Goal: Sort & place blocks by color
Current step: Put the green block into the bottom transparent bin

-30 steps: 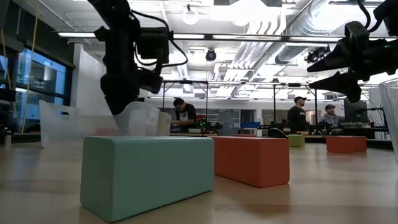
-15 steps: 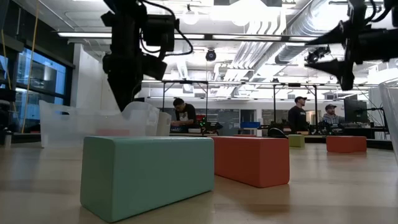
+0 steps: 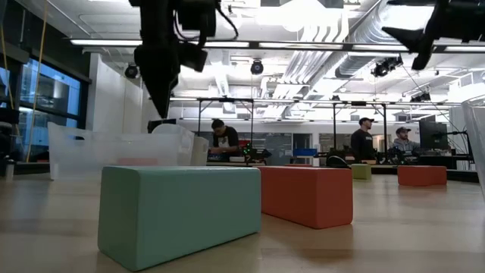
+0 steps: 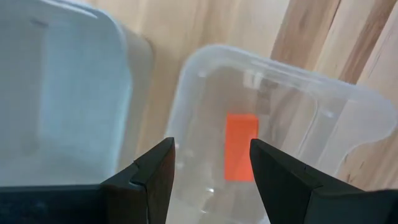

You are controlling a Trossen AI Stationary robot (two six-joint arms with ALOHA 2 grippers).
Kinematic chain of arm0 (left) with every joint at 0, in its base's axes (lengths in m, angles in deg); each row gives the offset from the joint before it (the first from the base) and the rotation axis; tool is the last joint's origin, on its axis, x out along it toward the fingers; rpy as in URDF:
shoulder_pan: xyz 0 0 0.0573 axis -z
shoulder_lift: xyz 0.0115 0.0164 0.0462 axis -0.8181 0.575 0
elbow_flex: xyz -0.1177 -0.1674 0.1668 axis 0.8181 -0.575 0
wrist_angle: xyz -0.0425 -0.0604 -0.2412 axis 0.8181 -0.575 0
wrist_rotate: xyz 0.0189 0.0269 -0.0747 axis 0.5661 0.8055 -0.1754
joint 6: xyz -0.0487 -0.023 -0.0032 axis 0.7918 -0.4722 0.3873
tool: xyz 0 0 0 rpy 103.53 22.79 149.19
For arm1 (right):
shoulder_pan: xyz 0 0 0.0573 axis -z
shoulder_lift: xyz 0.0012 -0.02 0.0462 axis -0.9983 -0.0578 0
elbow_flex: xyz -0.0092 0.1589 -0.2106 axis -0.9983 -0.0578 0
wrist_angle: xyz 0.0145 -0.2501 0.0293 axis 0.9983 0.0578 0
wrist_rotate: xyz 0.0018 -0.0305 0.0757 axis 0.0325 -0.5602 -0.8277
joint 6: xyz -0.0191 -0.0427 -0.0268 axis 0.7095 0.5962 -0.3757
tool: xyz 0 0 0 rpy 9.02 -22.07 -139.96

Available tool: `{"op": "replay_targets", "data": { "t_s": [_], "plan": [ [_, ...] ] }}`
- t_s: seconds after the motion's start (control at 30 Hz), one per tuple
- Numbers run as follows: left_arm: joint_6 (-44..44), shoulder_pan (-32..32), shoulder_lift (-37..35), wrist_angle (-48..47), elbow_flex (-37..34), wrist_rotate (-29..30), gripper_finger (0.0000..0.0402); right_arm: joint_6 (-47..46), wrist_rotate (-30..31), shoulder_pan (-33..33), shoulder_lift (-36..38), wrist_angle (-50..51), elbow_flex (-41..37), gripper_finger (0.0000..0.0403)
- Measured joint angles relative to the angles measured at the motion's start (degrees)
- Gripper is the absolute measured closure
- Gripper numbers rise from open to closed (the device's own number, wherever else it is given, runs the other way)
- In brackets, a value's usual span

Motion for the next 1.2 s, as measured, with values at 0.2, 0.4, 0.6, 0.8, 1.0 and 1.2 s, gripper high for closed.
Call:
{"op": "replay_targets", "data": {
  "t_s": [0.2, 0.4, 0.6, 0.8, 1.0, 1.2],
  "plan": [
    [-0.19, -0.13, -5.11, 0.15, 1.58, 3.26, 0.0216, 4.20, 0.87, 0.00, -4.13, 5.23, 5.99, 0.0176],
    [0.81, -0.13, -10.19, 0.11, 1.71, 3.41, 0.0216, 4.82, 2.84, 0.00, -12.58, 16.94, 15.39, 0.0175],
    [1.34, -0.13, -13.55, 0.18, 1.69, 4.28, 0.0216, -1.39, 13.10, 0.00, -20.73, 36.36, 27.13, 0.0175],
    [1.26, -0.13, -14.93, 0.18, 1.64, 4.50, 0.0216, -14.56, 20.66, 0.03, -27.98, 55.43, 37.75, 0.0175],
    [0.67, -0.13, -14.87, 0.14, 1.64, 4.48, 0.0216, -27.60, 20.21, 4.06, -35.35, 66.07, 45.41, 0.0175],
    [0.34, -0.13, -14.87, 0.14, 1.64, 4.48, 0.0216, -36.46, 8.67, 13.15, -43.08, 75.60, 50.21, 0.0175]
  ]
}}
